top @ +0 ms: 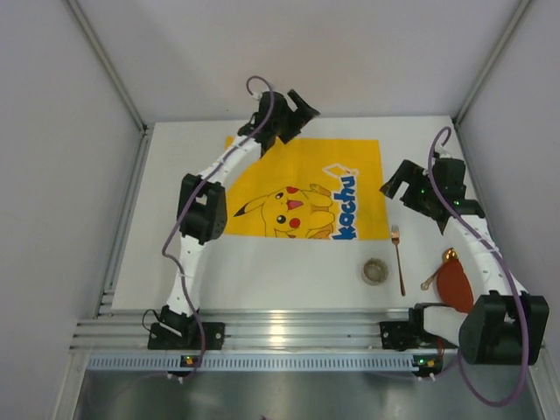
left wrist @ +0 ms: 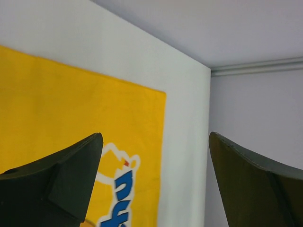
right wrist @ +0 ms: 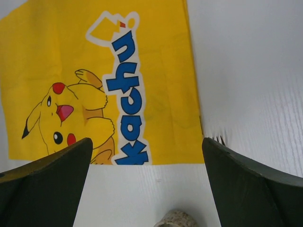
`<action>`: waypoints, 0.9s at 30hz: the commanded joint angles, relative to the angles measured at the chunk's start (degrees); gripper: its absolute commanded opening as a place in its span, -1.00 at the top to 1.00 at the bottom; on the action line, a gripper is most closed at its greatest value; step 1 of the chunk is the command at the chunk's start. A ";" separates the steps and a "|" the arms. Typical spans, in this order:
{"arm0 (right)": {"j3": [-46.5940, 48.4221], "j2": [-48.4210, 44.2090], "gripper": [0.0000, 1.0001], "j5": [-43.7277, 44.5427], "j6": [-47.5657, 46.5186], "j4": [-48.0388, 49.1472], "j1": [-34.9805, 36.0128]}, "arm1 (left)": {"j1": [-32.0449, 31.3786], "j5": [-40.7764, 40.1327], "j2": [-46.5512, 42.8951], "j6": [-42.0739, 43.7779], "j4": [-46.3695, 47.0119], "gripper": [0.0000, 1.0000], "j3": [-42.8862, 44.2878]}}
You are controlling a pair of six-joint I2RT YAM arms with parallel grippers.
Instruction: Set the dinner table for one person
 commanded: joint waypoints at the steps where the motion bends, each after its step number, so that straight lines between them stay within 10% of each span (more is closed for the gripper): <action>1: 3.68 1.54 -1.00 -1.81 -1.32 0.92 1.10 | 6.18 -5.89 -14.53 11.69 -4.74 -0.97 -3.66; 6: 8.42 7.69 -0.99 -8.85 -0.70 -1.52 1.10 | 9.71 -11.96 -25.25 19.81 -12.32 -0.97 -15.84; 14: 11.34 4.10 -0.99 16.71 -0.37 -13.92 3.83 | 9.97 -16.98 -40.62 27.98 -16.19 -0.97 -35.47; 27: 3.42 3.75 -0.82 3.62 -3.87 -24.73 3.73 | 7.78 -7.41 -47.85 31.59 -22.26 -0.93 -53.41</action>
